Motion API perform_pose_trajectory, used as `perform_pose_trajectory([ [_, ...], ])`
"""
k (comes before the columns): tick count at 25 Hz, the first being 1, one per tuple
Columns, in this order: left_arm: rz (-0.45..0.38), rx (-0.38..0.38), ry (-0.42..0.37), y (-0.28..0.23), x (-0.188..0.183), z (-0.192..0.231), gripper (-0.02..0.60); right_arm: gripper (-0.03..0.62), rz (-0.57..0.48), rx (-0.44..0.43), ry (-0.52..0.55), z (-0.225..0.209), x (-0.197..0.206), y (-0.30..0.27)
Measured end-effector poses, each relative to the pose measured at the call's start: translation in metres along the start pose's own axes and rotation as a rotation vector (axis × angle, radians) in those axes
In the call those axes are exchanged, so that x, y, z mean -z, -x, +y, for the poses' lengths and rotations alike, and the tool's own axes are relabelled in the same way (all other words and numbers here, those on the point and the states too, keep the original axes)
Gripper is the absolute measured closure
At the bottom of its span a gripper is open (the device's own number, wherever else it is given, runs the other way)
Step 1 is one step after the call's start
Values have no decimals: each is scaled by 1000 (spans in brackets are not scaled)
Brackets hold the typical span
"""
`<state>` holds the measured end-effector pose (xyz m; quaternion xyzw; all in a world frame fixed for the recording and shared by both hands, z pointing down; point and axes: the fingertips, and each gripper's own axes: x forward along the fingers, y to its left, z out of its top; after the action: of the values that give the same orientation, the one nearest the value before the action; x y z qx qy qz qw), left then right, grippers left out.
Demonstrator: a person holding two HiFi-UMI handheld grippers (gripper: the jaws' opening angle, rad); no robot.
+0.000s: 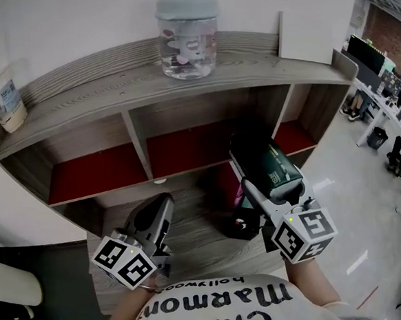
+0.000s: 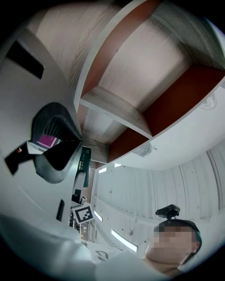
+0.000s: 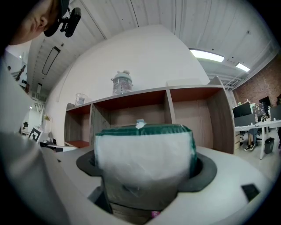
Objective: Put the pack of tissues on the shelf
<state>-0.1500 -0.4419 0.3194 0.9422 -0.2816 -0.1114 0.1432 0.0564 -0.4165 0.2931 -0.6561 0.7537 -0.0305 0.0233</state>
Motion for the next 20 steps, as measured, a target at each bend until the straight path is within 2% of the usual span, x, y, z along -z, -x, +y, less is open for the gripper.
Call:
perform_pose_trajectory([
  [20, -12, -55, 32, 14, 1, 26, 565, 121, 19, 14, 21, -6, 11, -38],
])
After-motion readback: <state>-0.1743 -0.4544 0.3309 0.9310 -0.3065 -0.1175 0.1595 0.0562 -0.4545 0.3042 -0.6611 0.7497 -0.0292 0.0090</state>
